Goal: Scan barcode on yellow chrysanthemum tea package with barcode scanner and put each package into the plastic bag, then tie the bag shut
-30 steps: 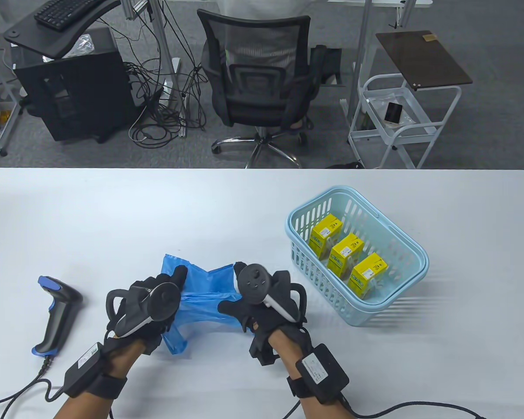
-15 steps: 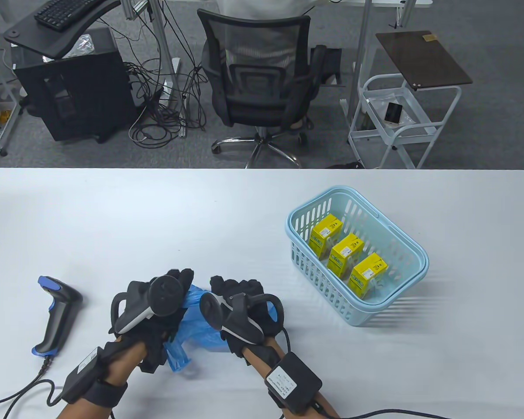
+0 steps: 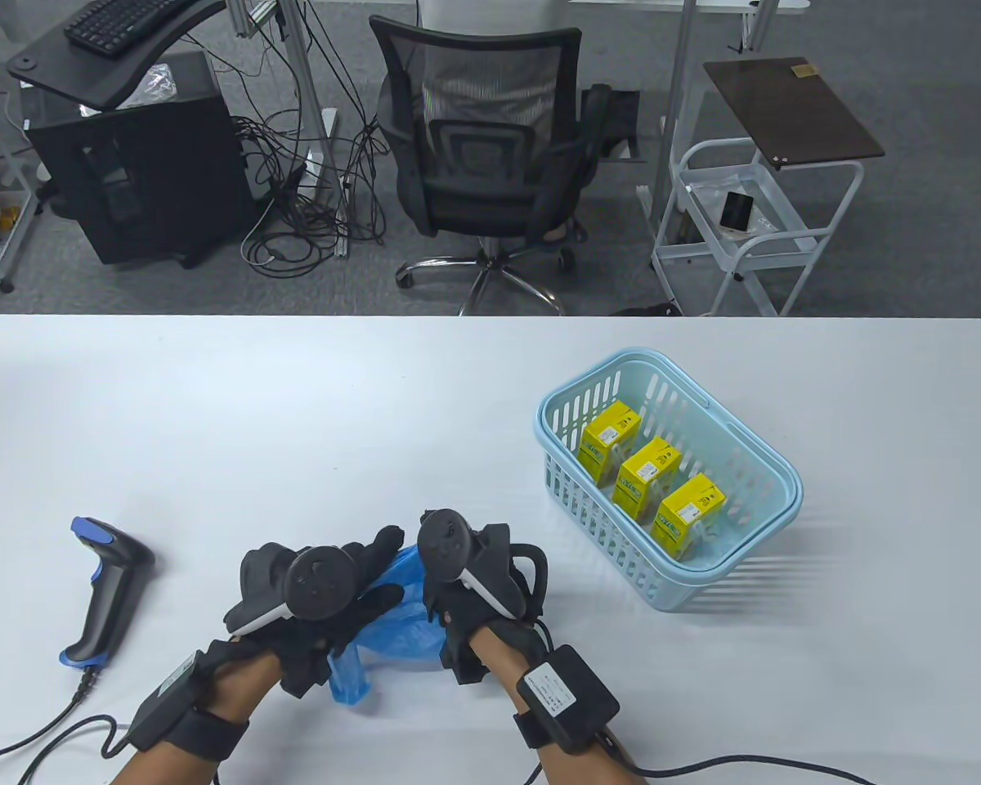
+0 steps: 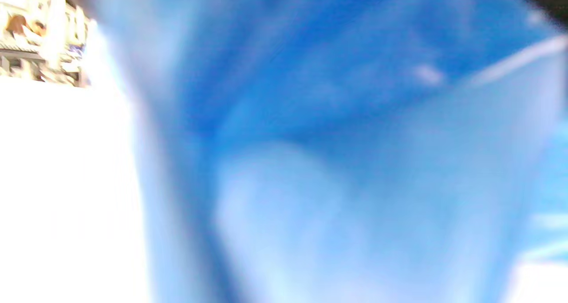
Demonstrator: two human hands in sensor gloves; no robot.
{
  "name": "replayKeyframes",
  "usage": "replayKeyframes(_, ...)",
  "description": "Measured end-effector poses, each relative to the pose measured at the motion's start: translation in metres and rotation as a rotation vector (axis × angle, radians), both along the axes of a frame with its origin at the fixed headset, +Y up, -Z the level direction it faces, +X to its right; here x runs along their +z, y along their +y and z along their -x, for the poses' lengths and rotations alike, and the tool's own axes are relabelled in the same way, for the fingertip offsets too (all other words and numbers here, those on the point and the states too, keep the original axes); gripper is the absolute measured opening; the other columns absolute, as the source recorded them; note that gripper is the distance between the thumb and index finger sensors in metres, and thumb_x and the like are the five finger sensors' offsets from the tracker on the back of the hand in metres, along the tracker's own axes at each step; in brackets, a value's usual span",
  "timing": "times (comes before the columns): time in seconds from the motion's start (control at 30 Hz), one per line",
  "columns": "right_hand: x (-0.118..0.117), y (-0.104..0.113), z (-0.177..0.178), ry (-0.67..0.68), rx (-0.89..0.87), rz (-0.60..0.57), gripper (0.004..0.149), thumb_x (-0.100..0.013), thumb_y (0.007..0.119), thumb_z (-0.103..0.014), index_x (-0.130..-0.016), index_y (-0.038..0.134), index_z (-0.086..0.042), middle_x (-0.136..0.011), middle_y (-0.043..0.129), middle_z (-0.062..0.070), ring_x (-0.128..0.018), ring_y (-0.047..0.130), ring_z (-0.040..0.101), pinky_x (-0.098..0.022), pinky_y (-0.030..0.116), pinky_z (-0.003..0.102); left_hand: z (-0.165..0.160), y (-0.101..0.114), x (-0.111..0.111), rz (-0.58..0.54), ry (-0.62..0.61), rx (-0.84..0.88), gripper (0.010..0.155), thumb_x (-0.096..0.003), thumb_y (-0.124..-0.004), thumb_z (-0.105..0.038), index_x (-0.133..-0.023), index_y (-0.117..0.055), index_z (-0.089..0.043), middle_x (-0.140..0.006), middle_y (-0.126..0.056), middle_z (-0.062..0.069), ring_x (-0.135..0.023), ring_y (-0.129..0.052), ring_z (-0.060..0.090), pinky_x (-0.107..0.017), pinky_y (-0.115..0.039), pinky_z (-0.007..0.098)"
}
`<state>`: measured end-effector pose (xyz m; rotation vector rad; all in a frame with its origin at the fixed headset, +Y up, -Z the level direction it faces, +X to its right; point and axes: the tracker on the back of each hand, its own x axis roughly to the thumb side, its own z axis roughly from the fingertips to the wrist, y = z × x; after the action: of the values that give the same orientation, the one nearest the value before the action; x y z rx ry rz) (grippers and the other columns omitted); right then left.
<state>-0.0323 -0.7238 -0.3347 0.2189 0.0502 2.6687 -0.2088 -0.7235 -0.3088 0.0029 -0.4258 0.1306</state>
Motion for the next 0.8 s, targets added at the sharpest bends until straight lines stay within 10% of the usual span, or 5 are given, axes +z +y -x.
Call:
replayKeyframes(0.17, 0.002, -0.003, 0.004, 0.139, -0.132, 0.133, 0.052, -0.036, 0.078, -0.047, -0.083, 0.074, -0.023, -0.043, 0.092, -0.01, -0.022, 0.094, 0.01, -0.045, 0.087, 0.042, 0.006, -0.004, -0.006, -0.167, 0.147, -0.14, 0.065, -0.039, -0.076, -0.053, -0.099, -0.062, -0.032, -0.053, -0.093, -0.016, -0.023, -0.094, 0.007, -0.035, -0.089, 0.039)
replayKeyframes(0.3, 0.008, -0.003, 0.014, 0.207, 0.112, 0.035, 0.074, -0.022, 0.089, -0.059, -0.085, 0.071, -0.025, -0.039, 0.088, -0.014, -0.024, 0.094, 0.009, -0.045, 0.087, 0.042, 0.012, -0.004, -0.006, -0.135, 0.202, -0.029, 0.054, -0.0424, -0.071, -0.047, -0.096, -0.071, -0.035, -0.069, -0.093, -0.008, -0.038, -0.1, 0.016, -0.045, -0.085, 0.047)
replayKeyframes(0.5, 0.012, 0.003, 0.016, 0.053, 0.203, -0.12, 0.042, -0.035, 0.077, -0.05, -0.074, 0.086, -0.035, -0.035, 0.089, -0.015, -0.028, 0.097, 0.012, -0.048, 0.086, 0.044, 0.016, -0.01, -0.009, -0.055, 0.231, -0.006, 0.053, -0.0443, -0.07, -0.042, -0.097, -0.067, -0.039, -0.109, -0.067, 0.002, -0.092, -0.083, 0.036, -0.068, -0.068, 0.059)
replayKeyframes(0.8, -0.007, -0.028, -0.019, -0.009, 0.093, 0.343, 0.056, -0.039, 0.064, -0.051, -0.09, 0.069, -0.027, -0.067, 0.087, 0.002, -0.049, 0.093, 0.026, -0.056, 0.074, 0.054, 0.018, -0.015, -0.016, 0.366, 0.03, 0.221, 0.065, -0.0452, -0.076, -0.031, -0.103, -0.047, -0.029, -0.095, -0.087, 0.002, -0.076, -0.102, 0.029, -0.059, -0.081, 0.051)
